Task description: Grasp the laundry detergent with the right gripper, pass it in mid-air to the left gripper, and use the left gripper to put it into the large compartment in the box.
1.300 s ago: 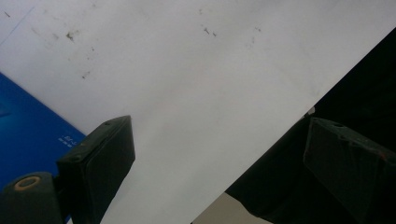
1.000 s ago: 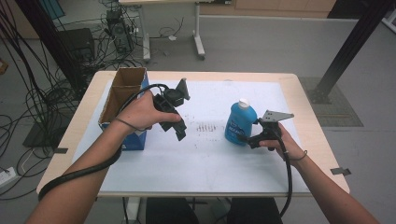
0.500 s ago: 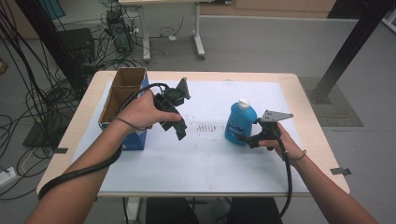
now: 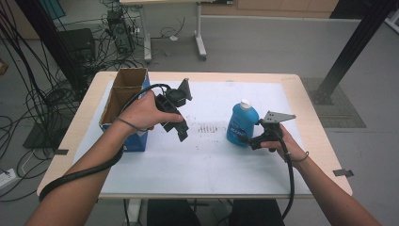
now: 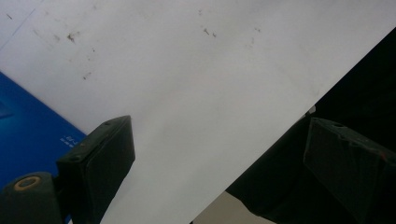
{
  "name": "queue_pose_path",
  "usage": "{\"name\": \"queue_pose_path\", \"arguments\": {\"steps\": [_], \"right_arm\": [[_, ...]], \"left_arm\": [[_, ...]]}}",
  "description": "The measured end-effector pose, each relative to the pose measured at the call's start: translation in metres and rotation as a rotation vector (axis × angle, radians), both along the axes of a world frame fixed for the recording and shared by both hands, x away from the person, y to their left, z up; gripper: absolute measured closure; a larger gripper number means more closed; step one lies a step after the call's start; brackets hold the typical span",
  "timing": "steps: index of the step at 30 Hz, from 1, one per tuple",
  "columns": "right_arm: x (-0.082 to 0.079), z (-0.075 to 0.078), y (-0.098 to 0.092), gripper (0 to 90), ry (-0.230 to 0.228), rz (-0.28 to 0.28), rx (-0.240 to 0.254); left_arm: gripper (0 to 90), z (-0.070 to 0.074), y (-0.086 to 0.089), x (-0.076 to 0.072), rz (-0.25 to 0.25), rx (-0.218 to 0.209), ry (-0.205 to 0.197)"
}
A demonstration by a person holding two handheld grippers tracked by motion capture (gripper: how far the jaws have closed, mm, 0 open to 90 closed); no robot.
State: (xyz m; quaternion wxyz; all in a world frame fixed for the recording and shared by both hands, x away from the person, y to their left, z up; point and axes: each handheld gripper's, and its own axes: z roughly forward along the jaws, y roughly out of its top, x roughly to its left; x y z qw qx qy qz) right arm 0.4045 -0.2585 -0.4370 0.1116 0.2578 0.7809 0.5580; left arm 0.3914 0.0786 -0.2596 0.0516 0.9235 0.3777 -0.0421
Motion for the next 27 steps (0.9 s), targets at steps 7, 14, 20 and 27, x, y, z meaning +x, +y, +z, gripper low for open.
{"name": "queue_pose_path", "arguments": {"steps": [7,14,20,27], "right_arm": [[-0.0002,-0.0001,0.001,2.2,0.0,0.006,0.003],[-0.0002,0.0009,0.0002,2.3,-0.003,0.004,0.003],[-0.0004,0.0008,0.0005,2.3,-0.001,0.006,0.004],[-0.0005,0.0008,0.0007,2.3,-0.001,0.006,0.006]], "left_arm": [[9.2,0.0007,-0.0006,-0.0003,-0.001,0.002,0.001],[9.2,0.0021,0.0004,-0.0003,-0.001,0.006,-0.001],[9.2,0.0017,0.0,-0.0001,-0.003,0.006,0.001],[9.2,0.002,0.0004,-0.0004,-0.001,0.005,0.001]]}}
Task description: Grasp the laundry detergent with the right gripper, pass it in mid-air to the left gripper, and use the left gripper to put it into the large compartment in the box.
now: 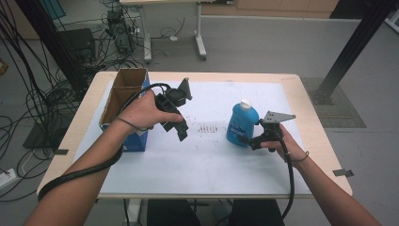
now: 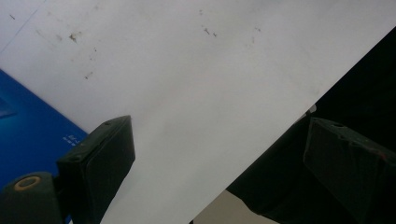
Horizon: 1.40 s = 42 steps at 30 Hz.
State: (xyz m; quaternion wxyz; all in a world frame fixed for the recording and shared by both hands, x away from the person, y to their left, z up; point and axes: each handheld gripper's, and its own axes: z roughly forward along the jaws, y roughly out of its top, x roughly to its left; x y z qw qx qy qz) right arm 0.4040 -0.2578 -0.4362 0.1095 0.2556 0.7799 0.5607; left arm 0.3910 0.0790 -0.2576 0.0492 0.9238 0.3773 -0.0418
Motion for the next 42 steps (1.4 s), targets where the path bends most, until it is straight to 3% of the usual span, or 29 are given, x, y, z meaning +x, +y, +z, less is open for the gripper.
{"name": "queue_pose_path", "arguments": {"steps": [42], "right_arm": [[0.0011,-0.0043,0.0099,3.1,0.003,-0.004,-0.002]], "left_arm": [[9.1,-0.0021,0.0047,-0.0005,0.007,-0.004,0.003]]}}
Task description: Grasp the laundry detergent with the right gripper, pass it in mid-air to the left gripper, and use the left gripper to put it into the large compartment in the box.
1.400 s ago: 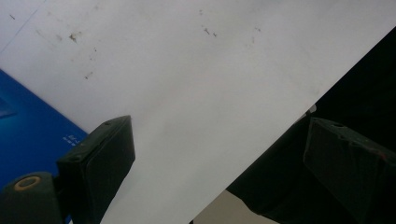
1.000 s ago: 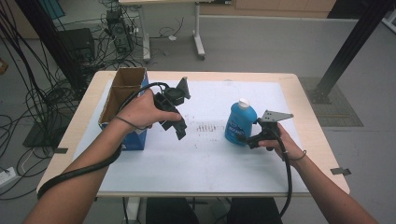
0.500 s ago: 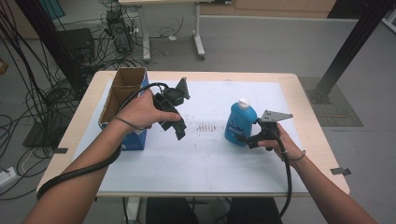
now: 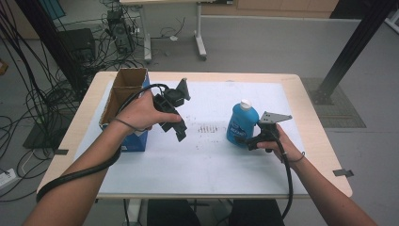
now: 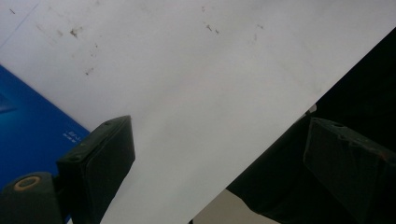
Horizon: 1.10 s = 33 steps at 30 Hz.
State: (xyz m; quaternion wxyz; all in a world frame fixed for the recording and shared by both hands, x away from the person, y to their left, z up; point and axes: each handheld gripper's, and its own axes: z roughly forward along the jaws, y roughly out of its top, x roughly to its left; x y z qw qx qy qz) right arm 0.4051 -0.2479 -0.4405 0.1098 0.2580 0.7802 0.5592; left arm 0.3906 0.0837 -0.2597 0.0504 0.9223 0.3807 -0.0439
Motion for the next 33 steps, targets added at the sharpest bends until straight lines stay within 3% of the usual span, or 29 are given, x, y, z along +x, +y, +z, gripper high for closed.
{"name": "queue_pose_path", "arguments": {"steps": [8,26,33], "right_arm": [[0.0,0.0008,0.0013,8.5,-0.014,-0.002,0.008],[-0.0008,0.0005,0.0022,37.4,-0.018,-0.016,-0.005],[-0.0014,0.0008,0.0026,39.0,-0.019,-0.015,-0.007]], "left_arm": [[9.1,0.001,0.0006,0.0005,0.001,-0.002,-0.004],[9.2,0.001,0.0008,-0.0006,-0.003,-0.002,-0.007],[9.2,0.0027,0.0006,-0.0011,0.0,-0.006,-0.013]]}}
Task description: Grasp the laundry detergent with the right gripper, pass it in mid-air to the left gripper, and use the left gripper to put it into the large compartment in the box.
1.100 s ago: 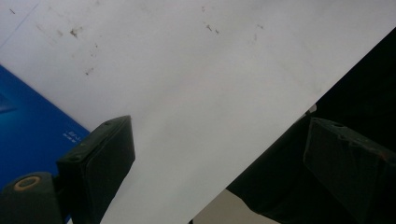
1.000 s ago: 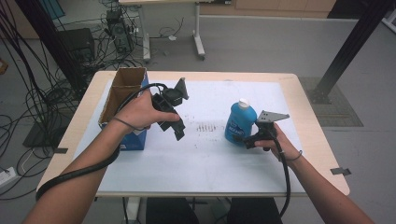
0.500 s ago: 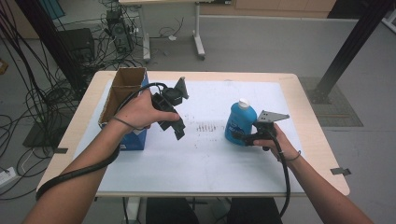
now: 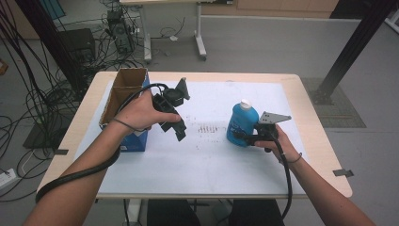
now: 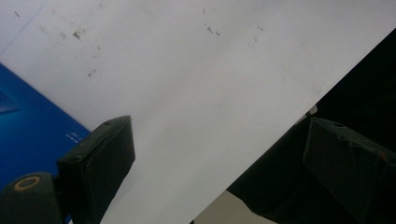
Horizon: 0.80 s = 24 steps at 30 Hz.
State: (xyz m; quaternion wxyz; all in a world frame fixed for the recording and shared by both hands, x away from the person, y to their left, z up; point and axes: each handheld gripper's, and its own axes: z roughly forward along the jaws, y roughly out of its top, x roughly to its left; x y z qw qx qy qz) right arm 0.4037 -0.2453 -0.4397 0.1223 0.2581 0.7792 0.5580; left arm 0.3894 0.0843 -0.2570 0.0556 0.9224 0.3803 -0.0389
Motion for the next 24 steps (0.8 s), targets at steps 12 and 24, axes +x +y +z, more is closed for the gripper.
{"name": "queue_pose_path", "arguments": {"steps": [12,24], "right_arm": [[-0.0001,0.0006,0.0002,39.5,-0.007,0.003,-0.009],[-0.001,0.0009,0.0004,39.7,-0.012,-0.001,-0.012]], "left_arm": [[9.2,0.0001,-0.0003,0.0001,0.002,-0.001,0.0],[9.2,-0.0017,0.0011,0.0007,0.004,-0.002,0.004]]}}
